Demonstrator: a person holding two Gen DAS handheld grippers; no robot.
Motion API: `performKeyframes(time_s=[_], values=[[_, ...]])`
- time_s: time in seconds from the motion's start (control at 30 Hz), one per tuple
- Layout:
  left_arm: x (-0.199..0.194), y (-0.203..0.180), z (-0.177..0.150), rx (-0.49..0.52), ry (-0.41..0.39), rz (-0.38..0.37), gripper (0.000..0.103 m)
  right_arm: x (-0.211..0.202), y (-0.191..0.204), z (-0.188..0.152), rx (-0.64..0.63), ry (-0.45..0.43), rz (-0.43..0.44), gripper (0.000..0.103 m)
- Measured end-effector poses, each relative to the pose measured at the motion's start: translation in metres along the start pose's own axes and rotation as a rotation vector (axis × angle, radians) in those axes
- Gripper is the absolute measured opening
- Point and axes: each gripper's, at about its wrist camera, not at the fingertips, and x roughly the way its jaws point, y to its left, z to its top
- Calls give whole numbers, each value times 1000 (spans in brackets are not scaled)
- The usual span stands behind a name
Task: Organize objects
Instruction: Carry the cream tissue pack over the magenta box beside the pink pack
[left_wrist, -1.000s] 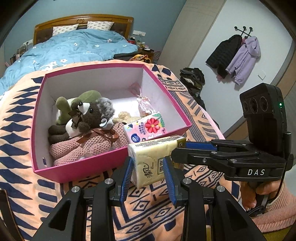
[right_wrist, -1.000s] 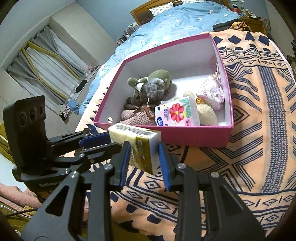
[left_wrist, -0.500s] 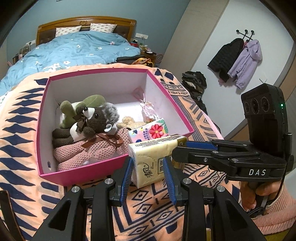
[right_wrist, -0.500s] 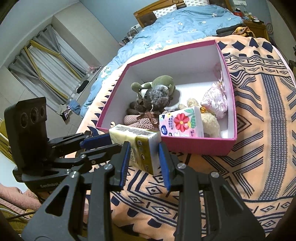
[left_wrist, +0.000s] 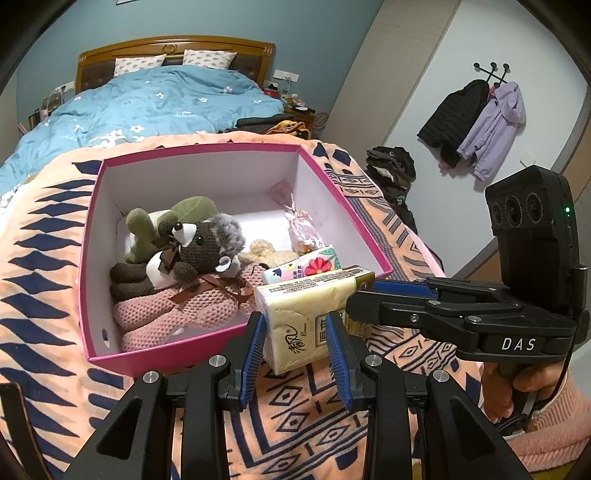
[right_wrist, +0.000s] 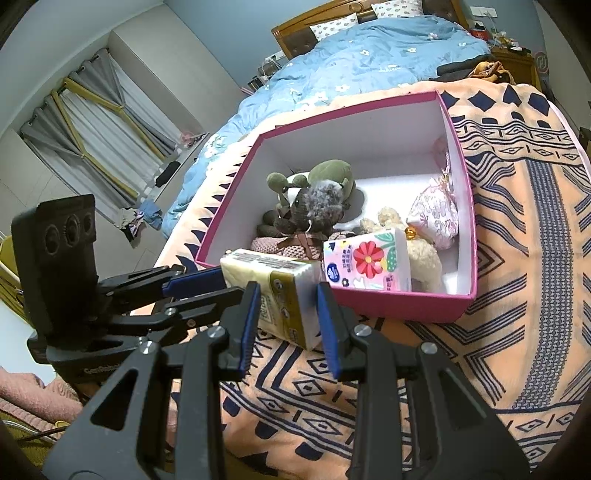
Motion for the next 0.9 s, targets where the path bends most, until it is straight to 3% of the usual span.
performKeyframes(time_s=[0.9], values=[[5,12,13,-16,-16,15,33,8,1,20,-16,-14,-3,34]])
